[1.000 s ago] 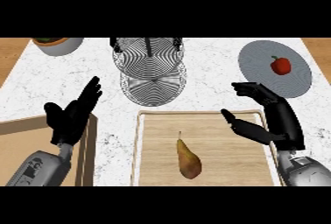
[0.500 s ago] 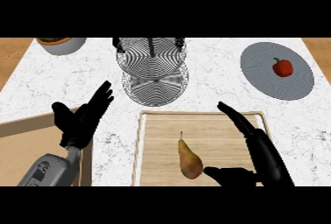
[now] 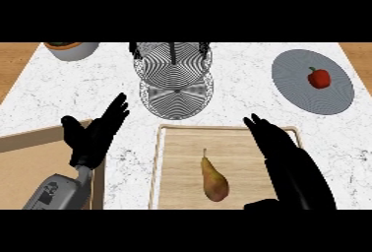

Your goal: Pick the pear from the tray and place it in the tiered basket

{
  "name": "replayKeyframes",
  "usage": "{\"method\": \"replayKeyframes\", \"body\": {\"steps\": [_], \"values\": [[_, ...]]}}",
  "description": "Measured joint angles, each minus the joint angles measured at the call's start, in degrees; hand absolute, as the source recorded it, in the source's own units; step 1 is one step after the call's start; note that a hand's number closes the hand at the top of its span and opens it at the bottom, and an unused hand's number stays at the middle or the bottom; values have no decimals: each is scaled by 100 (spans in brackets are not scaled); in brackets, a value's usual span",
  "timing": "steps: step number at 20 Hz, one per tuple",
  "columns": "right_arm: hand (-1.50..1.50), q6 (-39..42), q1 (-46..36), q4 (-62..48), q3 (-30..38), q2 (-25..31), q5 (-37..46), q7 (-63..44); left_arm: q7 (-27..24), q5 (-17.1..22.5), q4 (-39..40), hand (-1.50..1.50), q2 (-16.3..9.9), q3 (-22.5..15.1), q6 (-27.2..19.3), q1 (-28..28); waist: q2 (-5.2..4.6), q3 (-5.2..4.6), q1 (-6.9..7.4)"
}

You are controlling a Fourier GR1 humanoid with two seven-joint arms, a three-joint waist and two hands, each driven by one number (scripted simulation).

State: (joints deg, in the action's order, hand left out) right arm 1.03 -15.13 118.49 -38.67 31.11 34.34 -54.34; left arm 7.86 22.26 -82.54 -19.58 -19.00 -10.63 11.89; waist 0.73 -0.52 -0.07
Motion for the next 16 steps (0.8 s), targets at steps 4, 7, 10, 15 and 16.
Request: {"method": "replayKeyframes", "body": {"steps": [4, 7, 10, 15, 16], "values": [[-150, 614, -529, 19, -480, -653, 265, -917, -3, -9, 51, 0, 15, 23, 50, 54, -18, 5, 45], [-150, 780, -796, -244, -723, -1297, 384, -1254, 0, 0, 58, 0, 16, 59, 90, 75, -28, 12, 63], [-150, 896, -984, -701, -924, -1897, 603, -1452, 60, -21, 62, 0, 51, 53, 77, 139, -32, 18, 62], [-150, 1098, -1078, -1497, -1052, -2445, 929, -1577, 92, -27, 39, 0, 44, 96, 78, 119, -33, 24, 44], [-150, 1141, -1070, -1633, -1061, -2528, 969, -1591, 105, -17, 23, 0, 35, 111, 90, 111, -34, 25, 42]]}}
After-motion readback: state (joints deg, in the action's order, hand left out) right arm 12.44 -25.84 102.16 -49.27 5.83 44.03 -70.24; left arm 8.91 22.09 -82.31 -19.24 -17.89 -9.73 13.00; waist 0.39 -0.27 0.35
